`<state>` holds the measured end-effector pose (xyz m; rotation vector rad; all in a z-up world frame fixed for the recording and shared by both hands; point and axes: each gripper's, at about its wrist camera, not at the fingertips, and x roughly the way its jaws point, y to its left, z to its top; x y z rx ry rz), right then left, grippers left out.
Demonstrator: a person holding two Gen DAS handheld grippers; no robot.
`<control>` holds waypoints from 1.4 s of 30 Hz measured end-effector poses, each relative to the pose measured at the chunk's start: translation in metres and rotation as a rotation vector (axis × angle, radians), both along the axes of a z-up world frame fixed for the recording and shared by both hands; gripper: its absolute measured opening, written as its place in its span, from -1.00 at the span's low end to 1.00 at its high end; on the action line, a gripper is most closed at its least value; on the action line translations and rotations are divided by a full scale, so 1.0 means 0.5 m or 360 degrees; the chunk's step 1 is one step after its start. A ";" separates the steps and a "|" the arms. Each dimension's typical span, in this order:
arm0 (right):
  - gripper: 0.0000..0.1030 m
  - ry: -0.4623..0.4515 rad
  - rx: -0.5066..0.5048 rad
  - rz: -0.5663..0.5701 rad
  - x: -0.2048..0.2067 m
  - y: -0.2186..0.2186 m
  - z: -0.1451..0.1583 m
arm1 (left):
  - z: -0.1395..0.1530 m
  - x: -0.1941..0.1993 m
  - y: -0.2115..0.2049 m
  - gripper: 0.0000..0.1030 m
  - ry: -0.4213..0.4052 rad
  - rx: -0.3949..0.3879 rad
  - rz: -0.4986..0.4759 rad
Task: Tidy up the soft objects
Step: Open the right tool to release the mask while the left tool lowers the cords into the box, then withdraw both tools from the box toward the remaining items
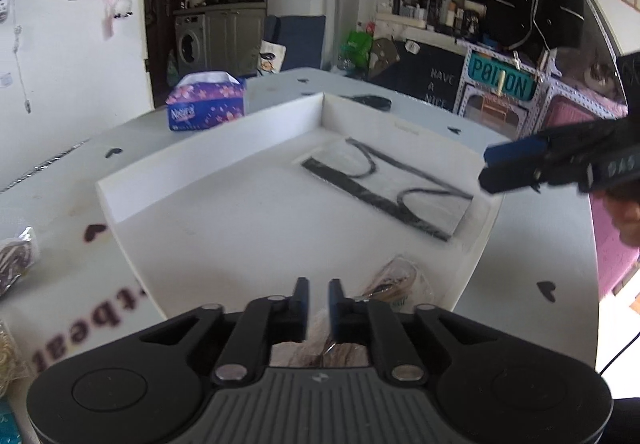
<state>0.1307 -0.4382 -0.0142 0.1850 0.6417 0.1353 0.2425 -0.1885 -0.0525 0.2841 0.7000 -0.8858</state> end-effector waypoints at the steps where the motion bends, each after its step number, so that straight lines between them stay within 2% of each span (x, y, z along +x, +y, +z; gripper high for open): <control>1: 0.47 0.0002 -0.0005 -0.0006 -0.002 0.002 0.001 | 0.006 -0.004 0.003 -0.46 -0.0004 -0.0009 0.0013; 3: 0.47 -0.0004 -0.0021 -0.0012 -0.009 0.007 0.005 | 0.017 -0.013 0.008 -0.36 -0.0011 -0.0020 0.0043; 10: 0.46 -0.0032 -0.0061 -0.0053 -0.044 0.020 0.021 | 0.049 -0.052 0.031 0.25 0.0015 -0.0099 0.0147; 13: 0.47 -0.0044 -0.0089 -0.0074 -0.062 0.025 0.026 | 0.061 -0.071 0.038 0.43 0.0011 -0.0135 0.0174; 25: 0.81 -0.0140 -0.0174 -0.0136 -0.145 0.055 0.042 | 0.096 -0.151 0.075 0.93 0.0007 -0.0227 0.0297; 30: 1.00 -0.0179 -0.0134 -0.0184 -0.169 0.060 0.038 | 0.101 -0.176 0.097 1.00 -0.0014 -0.0276 0.0358; 42: 1.00 -0.0181 -0.0114 -0.0227 -0.178 0.074 0.025 | 0.091 -0.200 0.117 1.00 -0.0049 -0.0286 0.0355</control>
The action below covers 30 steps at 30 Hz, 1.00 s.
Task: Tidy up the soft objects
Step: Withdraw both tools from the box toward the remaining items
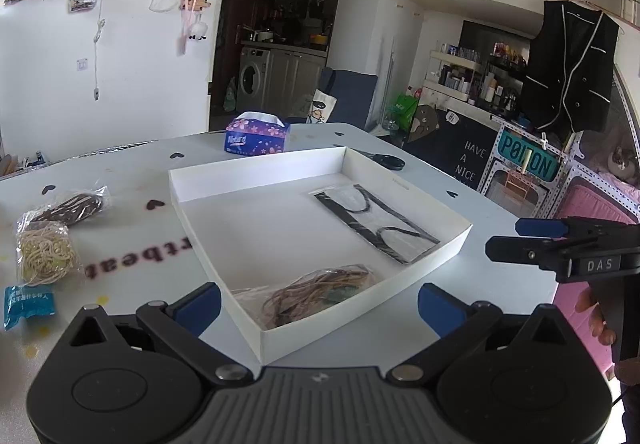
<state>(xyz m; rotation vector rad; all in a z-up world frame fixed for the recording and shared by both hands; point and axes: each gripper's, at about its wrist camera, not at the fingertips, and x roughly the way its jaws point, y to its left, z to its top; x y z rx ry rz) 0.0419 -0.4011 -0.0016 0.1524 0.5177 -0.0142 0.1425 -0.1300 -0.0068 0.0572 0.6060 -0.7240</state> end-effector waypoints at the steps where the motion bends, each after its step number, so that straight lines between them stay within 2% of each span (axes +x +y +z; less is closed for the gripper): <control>1: 1.00 0.0001 -0.0002 0.0001 0.002 0.003 -0.001 | -0.002 0.000 0.002 1.00 0.0000 -0.0002 0.0006; 9: 1.00 0.0009 0.0003 -0.0017 0.031 0.030 -0.010 | 0.000 0.025 0.059 1.00 -0.0019 -0.0030 0.0093; 13: 1.00 0.0011 -0.0007 -0.0006 0.051 0.054 -0.011 | 0.010 0.052 0.104 1.00 -0.0053 -0.0002 0.0148; 19: 1.00 -0.0032 0.0021 0.0033 0.081 0.091 -0.001 | 0.028 0.106 0.173 1.00 -0.0090 0.0031 0.0262; 27: 1.00 -0.0071 -0.0034 0.0150 0.142 0.166 0.022 | 0.030 0.190 0.265 1.00 -0.0104 0.0062 0.0451; 30: 1.00 -0.0086 -0.0058 0.0180 0.167 0.195 0.028 | 0.027 0.222 0.285 1.00 -0.0093 0.0085 0.0479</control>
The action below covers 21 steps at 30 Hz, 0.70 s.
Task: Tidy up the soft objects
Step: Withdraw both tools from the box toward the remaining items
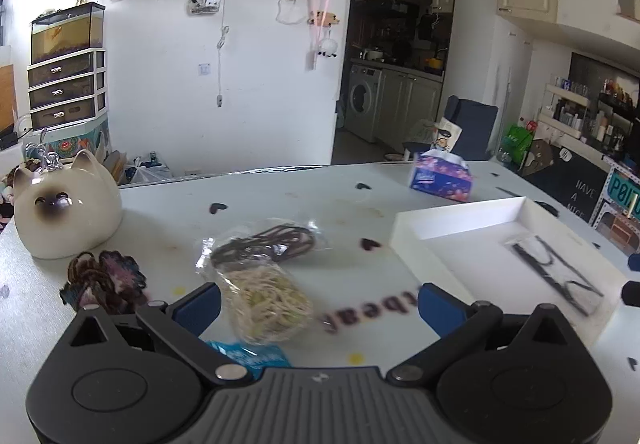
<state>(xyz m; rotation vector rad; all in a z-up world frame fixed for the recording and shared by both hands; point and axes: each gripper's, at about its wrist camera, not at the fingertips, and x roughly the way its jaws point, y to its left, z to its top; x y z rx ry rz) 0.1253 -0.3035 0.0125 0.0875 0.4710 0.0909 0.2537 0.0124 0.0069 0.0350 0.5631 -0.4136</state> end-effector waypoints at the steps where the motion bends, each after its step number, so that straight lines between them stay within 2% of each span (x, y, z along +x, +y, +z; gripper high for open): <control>1: 1.00 -0.0004 -0.0009 0.0013 0.008 0.010 0.003 | -0.002 0.010 0.006 1.00 0.0001 0.0008 0.0004; 4: 1.00 -0.0015 -0.0048 0.0056 0.036 0.037 0.017 | -0.008 0.033 0.027 1.00 -0.0018 0.0018 0.0035; 9: 1.00 -0.0030 -0.0124 0.0153 0.099 0.073 0.056 | -0.029 0.042 0.086 1.00 -0.0030 -0.0066 0.0106; 12: 0.99 -0.0015 -0.0141 0.0254 0.149 0.096 0.075 | -0.046 0.047 0.118 0.97 0.0015 -0.0054 0.0155; 14: 0.81 0.0006 -0.0156 0.0276 0.184 0.113 0.083 | -0.058 0.051 0.140 0.93 0.0054 -0.0031 0.0173; 17: 0.71 0.0085 -0.0171 0.0313 0.251 0.146 0.084 | -0.073 0.050 0.170 0.89 0.0081 0.0004 0.0186; 21: 0.50 0.0224 -0.0172 0.0348 0.339 0.196 0.075 | -0.100 0.042 0.211 0.77 0.0094 -0.0041 0.0163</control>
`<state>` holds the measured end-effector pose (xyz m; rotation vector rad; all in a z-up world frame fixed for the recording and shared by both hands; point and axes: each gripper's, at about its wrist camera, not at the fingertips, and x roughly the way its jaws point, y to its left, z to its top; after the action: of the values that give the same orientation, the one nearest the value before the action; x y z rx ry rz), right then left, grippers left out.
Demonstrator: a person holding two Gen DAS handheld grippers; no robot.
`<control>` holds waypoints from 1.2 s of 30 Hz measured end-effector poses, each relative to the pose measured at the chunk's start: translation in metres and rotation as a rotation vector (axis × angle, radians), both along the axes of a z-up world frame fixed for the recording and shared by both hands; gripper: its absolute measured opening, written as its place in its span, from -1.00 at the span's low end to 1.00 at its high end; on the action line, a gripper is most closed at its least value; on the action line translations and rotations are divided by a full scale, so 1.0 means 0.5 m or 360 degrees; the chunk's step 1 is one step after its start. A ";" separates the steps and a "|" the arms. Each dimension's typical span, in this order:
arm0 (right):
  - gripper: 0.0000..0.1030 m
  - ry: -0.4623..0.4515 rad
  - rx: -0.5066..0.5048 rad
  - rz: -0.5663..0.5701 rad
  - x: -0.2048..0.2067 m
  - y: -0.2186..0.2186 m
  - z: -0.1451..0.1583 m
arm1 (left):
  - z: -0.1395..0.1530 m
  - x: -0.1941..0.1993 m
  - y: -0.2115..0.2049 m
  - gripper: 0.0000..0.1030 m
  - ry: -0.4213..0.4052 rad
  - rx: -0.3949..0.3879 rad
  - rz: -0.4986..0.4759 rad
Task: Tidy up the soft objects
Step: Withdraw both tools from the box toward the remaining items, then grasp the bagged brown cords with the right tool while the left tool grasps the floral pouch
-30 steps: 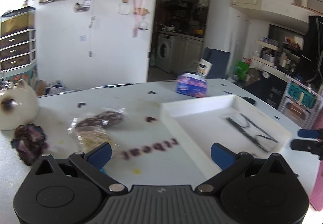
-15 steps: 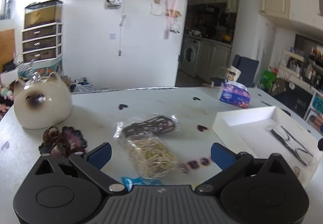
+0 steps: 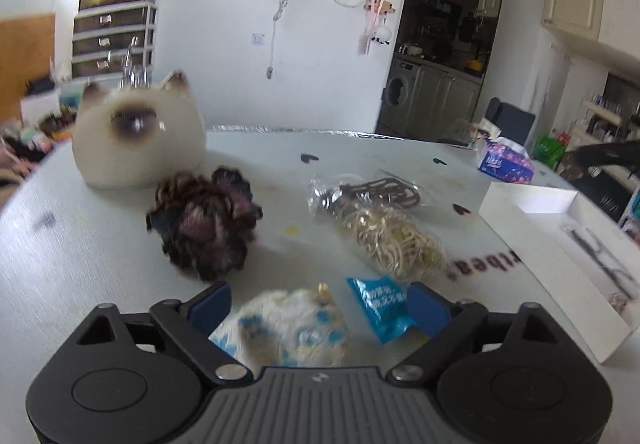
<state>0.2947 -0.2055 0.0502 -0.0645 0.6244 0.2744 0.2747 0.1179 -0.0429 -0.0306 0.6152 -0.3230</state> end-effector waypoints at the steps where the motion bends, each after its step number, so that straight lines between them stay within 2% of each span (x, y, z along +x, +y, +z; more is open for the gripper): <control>1: 0.48 0.0035 0.0013 0.0006 0.021 0.011 -0.003 | -0.010 0.001 0.011 0.76 0.0009 -0.0036 -0.0012; 4: 0.42 0.0155 0.0034 -0.0009 0.088 0.047 -0.024 | -0.038 0.005 0.039 0.76 0.0063 -0.0153 -0.0020; 7: 0.39 0.0205 -0.0086 -0.0029 0.150 0.098 -0.059 | -0.045 0.001 0.046 0.76 0.0055 -0.0149 -0.0011; 11: 0.36 0.0204 -0.0261 -0.0047 0.223 0.153 -0.113 | -0.047 -0.005 0.045 0.77 0.0044 -0.0133 -0.0020; 13: 0.36 0.0212 -0.0271 -0.0058 0.257 0.169 -0.131 | -0.049 -0.005 0.042 0.78 0.0040 -0.0119 -0.0017; 19: 0.39 0.0142 -0.0357 0.0154 0.320 0.218 -0.152 | -0.056 -0.002 0.040 0.78 0.0066 -0.0073 0.0002; 23: 0.38 0.0203 -0.0160 0.0250 0.360 0.225 -0.158 | -0.056 -0.003 0.038 0.78 0.0067 -0.0062 -0.0003; 26: 0.36 0.0327 -0.0058 0.0281 0.378 0.226 -0.184 | -0.057 -0.003 0.038 0.78 0.0068 -0.0066 -0.0002; 28: 0.36 0.0431 0.0023 0.0208 0.385 0.214 -0.200 | -0.057 -0.002 0.038 0.78 0.0069 -0.0070 -0.0001; 30: 0.39 0.0591 0.0187 0.0100 0.389 0.183 -0.206 | -0.058 -0.001 0.038 0.78 0.0069 -0.0072 0.0000; 31: 0.39 0.0613 0.0235 0.0078 0.383 0.169 -0.203 | -0.058 -0.001 0.038 0.78 0.0069 -0.0071 0.0000; 33: 0.39 0.0676 0.0220 0.0058 0.369 0.150 -0.199 | -0.058 -0.001 0.039 0.78 0.0069 -0.0070 0.0001; 36: 0.41 0.0664 0.0143 0.0107 0.339 0.134 -0.192 | -0.058 0.000 0.038 0.78 0.0068 -0.0068 -0.0001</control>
<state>0.4643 -0.1387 -0.0458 0.0603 1.0242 0.3853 0.2745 0.1371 -0.0721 -0.0786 0.6508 -0.3365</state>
